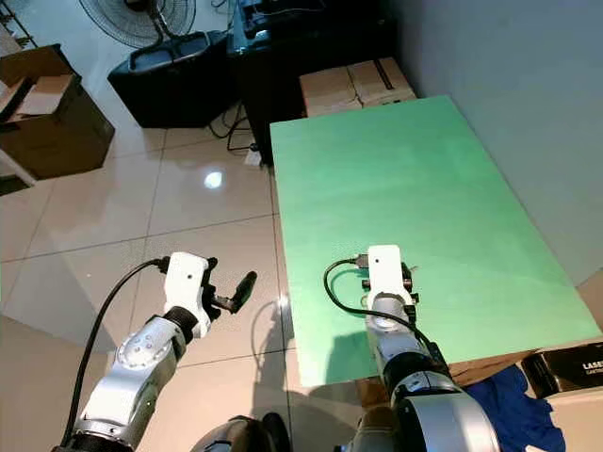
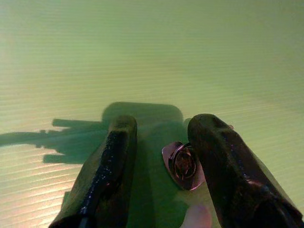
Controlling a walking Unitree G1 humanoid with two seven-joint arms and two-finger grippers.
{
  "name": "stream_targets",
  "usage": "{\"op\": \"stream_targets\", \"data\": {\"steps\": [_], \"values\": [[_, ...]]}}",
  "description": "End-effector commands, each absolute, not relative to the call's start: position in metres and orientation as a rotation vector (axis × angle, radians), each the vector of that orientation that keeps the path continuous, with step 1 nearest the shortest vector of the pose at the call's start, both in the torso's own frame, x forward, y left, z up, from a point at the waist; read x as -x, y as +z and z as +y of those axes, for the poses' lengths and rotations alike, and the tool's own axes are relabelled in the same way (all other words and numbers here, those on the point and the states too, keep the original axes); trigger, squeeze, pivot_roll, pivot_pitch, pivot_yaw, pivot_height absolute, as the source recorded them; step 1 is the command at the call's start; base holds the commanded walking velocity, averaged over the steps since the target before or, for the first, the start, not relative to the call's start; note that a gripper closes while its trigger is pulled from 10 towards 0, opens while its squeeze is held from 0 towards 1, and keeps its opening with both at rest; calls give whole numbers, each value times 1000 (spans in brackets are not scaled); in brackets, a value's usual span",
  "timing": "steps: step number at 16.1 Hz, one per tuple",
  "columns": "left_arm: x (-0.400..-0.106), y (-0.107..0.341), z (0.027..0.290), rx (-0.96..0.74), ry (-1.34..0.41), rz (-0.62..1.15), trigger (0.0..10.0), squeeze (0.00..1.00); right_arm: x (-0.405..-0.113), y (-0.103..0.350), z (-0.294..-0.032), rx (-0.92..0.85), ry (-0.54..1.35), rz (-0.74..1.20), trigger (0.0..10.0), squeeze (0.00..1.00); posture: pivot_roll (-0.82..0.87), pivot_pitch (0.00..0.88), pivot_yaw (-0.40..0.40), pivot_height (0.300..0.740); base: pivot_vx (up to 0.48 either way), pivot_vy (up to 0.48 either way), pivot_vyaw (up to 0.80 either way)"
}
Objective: Hang keys on a hook
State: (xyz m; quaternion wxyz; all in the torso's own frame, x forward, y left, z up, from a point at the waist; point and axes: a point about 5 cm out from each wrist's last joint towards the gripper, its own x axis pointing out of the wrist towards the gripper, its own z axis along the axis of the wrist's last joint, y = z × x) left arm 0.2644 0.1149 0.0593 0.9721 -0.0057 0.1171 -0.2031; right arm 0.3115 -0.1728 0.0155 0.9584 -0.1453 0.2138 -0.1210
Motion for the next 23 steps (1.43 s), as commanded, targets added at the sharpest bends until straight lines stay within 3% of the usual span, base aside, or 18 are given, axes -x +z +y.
{"op": "stream_targets", "data": {"steps": [1, 2, 3, 14, 21, 23], "values": [[-263, 56, 118, 3, -412, 249, 10000, 0, -306, 9, -168, 305, -238, 467, 10000, 0, -278, 156, 228, 740, 0, 0, 0], [-264, 57, 118, 1, -414, 247, 10000, 0, -306, 8, -169, 302, -246, 471, 4549, 0, -276, 154, 230, 740, 0, 0, 0], [-264, 57, 119, 0, -415, 246, 10000, 0, -306, 8, -169, 294, -250, 468, 0, 0, -276, 154, 230, 740, 0, 0, 0], [-268, 56, 118, 1, -411, 233, 10000, 0, -308, 11, -168, 318, -227, 449, 0, 0, -273, 131, 219, 740, 0, 0, 0], [-279, 61, 113, 15, -403, 203, 10000, 0, -336, 53, -152, 266, -182, 226, 0, 0, -294, 90, 211, 740, 0, 0, 0], [-280, 61, 110, 20, -407, 202, 10000, 0, -335, 51, -148, 268, -175, 242, 0, 0, -300, 89, 213, 740, 0, 0, 0]]}}
